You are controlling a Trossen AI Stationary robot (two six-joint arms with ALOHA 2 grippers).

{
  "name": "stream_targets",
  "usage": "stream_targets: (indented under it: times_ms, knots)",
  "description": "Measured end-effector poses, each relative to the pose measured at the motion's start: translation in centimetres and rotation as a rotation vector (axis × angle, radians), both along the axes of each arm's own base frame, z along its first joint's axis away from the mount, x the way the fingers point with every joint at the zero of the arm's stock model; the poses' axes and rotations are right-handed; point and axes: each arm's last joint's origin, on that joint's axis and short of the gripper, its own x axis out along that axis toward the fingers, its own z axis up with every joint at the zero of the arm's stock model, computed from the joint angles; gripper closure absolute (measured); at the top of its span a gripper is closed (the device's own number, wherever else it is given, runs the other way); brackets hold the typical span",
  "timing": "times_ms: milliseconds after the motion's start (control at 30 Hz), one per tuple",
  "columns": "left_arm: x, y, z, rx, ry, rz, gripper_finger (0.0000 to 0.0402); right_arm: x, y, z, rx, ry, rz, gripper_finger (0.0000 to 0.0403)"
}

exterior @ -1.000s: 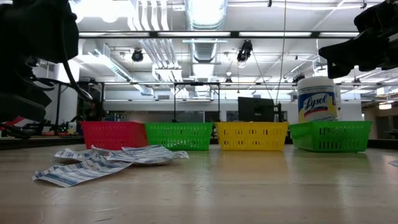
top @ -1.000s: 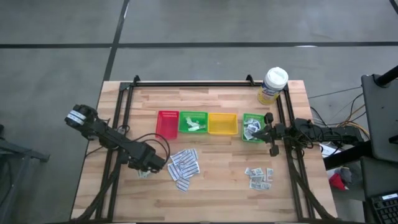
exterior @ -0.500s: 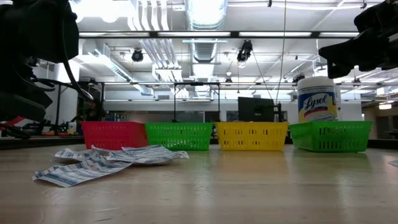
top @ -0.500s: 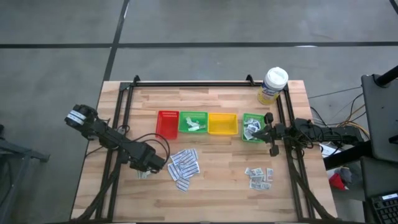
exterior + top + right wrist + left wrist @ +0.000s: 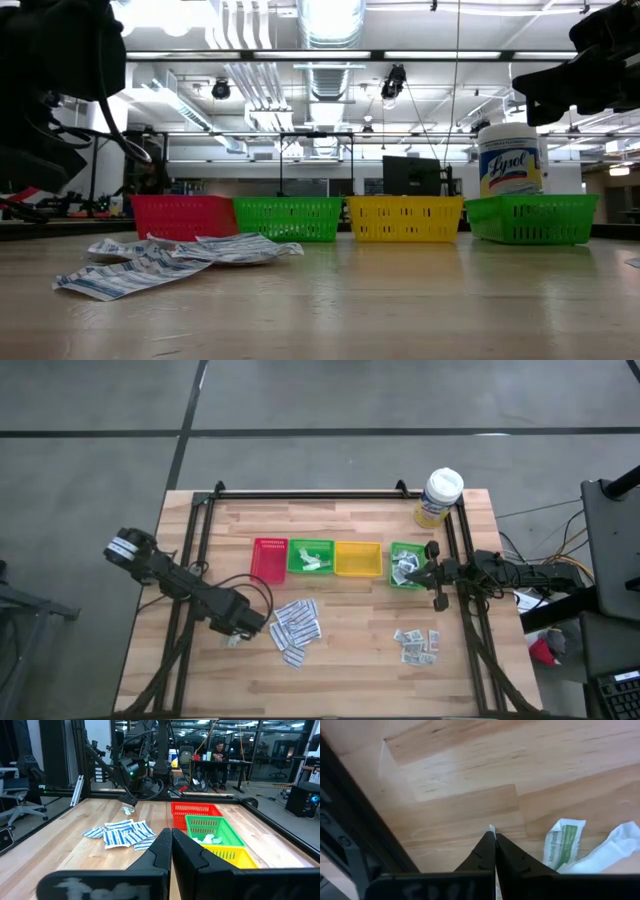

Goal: Pick & Place First Aid Supplies
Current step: Put the green bandage into the left green bin

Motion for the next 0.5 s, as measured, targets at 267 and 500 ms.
stream_targets:
  times_ms: [267,500]
  knots:
    - [0.0,0.0,2.8,0.005,0.009,-0.101,0.0401,0.0,0.0,0.0,0.0,0.0,0.0,0.0394]
    - [2.8,-0.7,6.2,0.065,-0.301,-0.451,0.0401,0.0,0.0,0.0,0.0,0.0,0.0,0.0394]
